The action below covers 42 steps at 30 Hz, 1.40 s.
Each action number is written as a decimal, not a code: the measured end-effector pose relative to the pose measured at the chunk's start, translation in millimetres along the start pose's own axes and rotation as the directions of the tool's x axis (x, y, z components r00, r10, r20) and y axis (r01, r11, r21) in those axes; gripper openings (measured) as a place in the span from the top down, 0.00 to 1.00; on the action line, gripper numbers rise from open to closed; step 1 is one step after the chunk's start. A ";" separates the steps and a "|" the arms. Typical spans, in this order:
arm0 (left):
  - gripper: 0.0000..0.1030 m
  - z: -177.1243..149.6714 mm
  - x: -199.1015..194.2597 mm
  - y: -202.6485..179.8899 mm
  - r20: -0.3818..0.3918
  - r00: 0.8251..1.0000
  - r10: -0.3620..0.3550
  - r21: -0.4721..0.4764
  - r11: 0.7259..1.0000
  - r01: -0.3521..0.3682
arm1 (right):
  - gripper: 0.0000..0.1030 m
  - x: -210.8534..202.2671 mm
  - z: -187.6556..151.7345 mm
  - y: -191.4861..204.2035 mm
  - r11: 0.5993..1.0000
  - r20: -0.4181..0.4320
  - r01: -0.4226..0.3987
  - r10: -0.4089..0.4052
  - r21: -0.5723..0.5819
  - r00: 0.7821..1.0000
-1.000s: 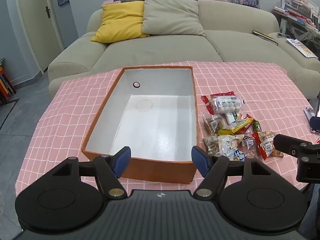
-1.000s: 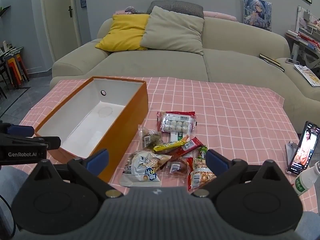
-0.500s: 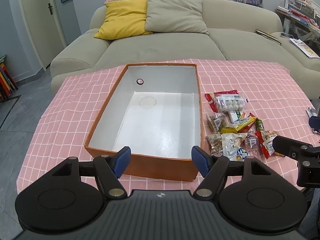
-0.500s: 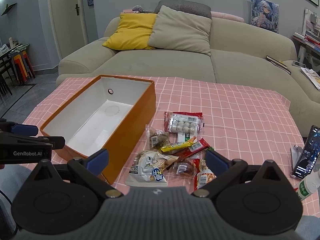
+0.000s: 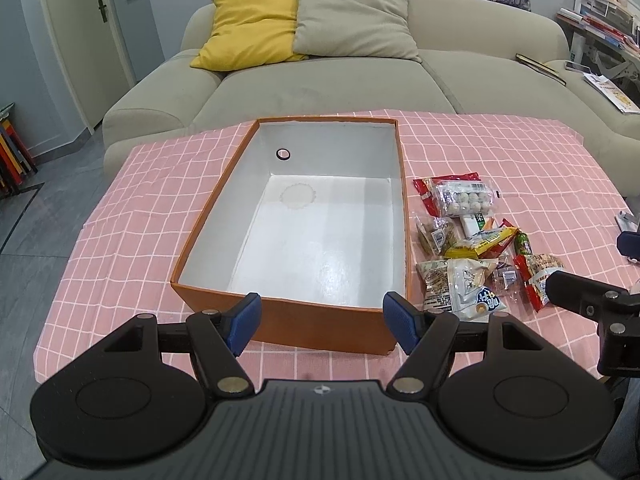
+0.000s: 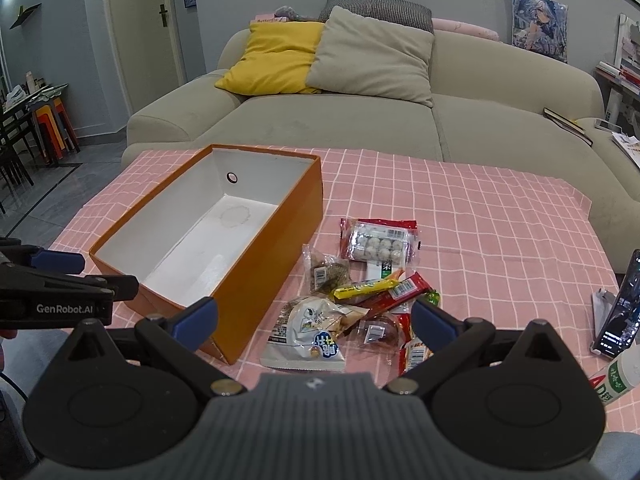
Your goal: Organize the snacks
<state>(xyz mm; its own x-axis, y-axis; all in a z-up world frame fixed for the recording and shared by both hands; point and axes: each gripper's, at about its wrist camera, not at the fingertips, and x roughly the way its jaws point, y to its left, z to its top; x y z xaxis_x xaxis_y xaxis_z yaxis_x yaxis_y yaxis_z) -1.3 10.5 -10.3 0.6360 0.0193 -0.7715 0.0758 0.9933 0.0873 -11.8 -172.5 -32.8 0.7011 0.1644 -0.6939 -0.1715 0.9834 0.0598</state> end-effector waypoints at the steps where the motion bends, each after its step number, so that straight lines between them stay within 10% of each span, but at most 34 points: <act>1: 0.20 0.3 0.0 -0.1 -0.001 1.000 0.000 -0.001 1.000 0.000 | 0.04 0.0 -0.1 0.0 1.000 -0.001 -0.001 0.001 0.001 1.000; 42: 0.21 -0.5 -0.7 -0.2 -0.013 1.000 0.002 -0.012 1.000 -0.002 | 0.04 4.1 -1.0 6.3 1.000 -0.029 -0.008 0.007 -0.016 1.000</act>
<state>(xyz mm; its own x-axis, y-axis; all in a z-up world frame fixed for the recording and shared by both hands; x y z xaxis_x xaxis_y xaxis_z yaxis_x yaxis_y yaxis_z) -2.2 10.4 -10.1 0.6258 0.0229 -0.7797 0.0648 0.9946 0.0813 -10.7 -165.7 -36.0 0.6795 0.1695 -0.7138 -0.1884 0.9806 0.0534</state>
